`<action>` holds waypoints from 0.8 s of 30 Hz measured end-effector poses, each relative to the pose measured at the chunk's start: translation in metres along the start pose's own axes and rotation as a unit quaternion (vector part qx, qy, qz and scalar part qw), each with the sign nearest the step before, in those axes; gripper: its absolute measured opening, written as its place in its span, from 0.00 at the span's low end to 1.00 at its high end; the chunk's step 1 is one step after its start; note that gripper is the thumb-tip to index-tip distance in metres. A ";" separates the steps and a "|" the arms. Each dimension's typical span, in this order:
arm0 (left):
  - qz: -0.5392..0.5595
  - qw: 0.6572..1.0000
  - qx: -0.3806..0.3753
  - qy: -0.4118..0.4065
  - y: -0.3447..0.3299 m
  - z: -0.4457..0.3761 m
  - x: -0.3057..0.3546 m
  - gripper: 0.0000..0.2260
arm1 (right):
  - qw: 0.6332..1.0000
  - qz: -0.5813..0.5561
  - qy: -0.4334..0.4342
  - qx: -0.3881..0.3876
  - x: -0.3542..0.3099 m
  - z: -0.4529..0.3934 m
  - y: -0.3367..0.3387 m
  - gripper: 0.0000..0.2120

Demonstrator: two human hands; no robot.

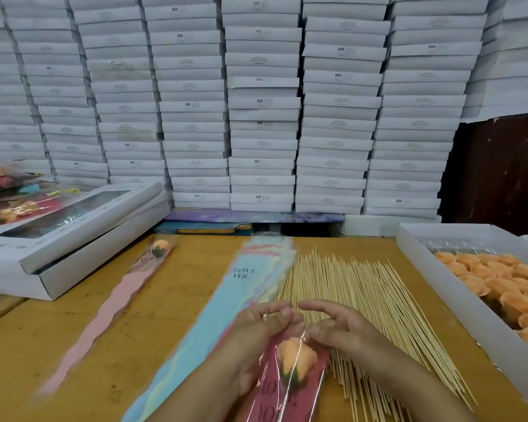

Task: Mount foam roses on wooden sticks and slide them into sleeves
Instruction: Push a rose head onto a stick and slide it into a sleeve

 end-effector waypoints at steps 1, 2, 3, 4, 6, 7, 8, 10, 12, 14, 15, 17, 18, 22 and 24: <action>0.006 1.000 0.010 -0.013 0.002 0.000 0.002 0.11 | 1.000 0.003 -0.003 0.004 0.002 0.000 0.002 0.20; 0.010 1.000 0.016 -0.022 0.003 -0.001 0.004 0.10 | 1.000 0.006 -0.007 0.003 0.003 0.000 0.003 0.22; 0.011 0.999 0.017 -0.028 0.004 -0.001 0.005 0.10 | 1.000 0.008 -0.012 -0.003 0.004 0.000 0.002 0.24; 0.010 0.999 0.016 -0.029 0.003 -0.001 0.006 0.11 | 1.000 0.009 -0.017 -0.011 0.005 0.000 0.001 0.24; 0.012 0.999 0.014 -0.030 0.002 -0.001 0.006 0.12 | 1.000 0.003 -0.016 -0.012 0.005 0.000 0.000 0.25; 0.019 0.999 0.017 -0.034 0.002 -0.001 0.006 0.12 | 1.000 -0.005 -0.006 0.002 0.004 -0.001 0.003 0.26; 0.028 0.999 0.022 -0.041 0.003 -0.001 0.008 0.12 | 0.999 -0.020 0.007 0.030 0.002 0.000 0.008 0.27; 0.044 0.996 0.033 -0.063 0.005 -0.001 0.013 0.13 | 0.993 -0.069 0.027 0.095 0.002 0.002 0.021 0.31; 0.053 0.994 0.047 -0.089 0.008 -0.001 0.018 0.16 | 0.988 -0.114 0.017 0.105 0.008 0.002 0.022 0.35; 0.061 0.990 0.060 -0.110 0.012 0.001 0.022 0.18 | 0.989 -0.138 -0.017 0.052 0.015 -0.001 0.008 0.36; 0.064 0.989 0.066 -0.116 0.013 0.000 0.022 0.19 | 0.989 -0.143 -0.037 0.022 0.018 -0.002 0.000 0.35; 0.065 0.987 0.072 -0.125 0.015 -0.001 0.024 0.20 | 0.988 -0.136 -0.067 -0.019 0.023 -0.003 -0.013 0.31; 0.066 0.987 0.071 -0.130 0.014 -0.001 0.025 0.21 | 0.988 -0.129 -0.076 -0.031 0.025 -0.003 -0.016 0.30; 0.043 0.993 0.040 -0.103 0.008 -0.001 0.021 0.28 | 0.988 -0.132 -0.073 -0.017 0.028 -0.006 -0.008 0.25; 0.014 0.998 0.014 -0.057 0.001 -0.001 0.013 0.31 | 0.987 -0.146 -0.053 0.029 0.029 -0.005 0.005 0.24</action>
Point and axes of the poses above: each hand's wrist, its own z-axis away from the middle knuckle, its own y-axis out of the back of the hand, x = y × z, the point moved 9 cm from there along -z, towards the middle knuckle, and after that the axes turned 13 degrees about -x, right-handed, at the moved point
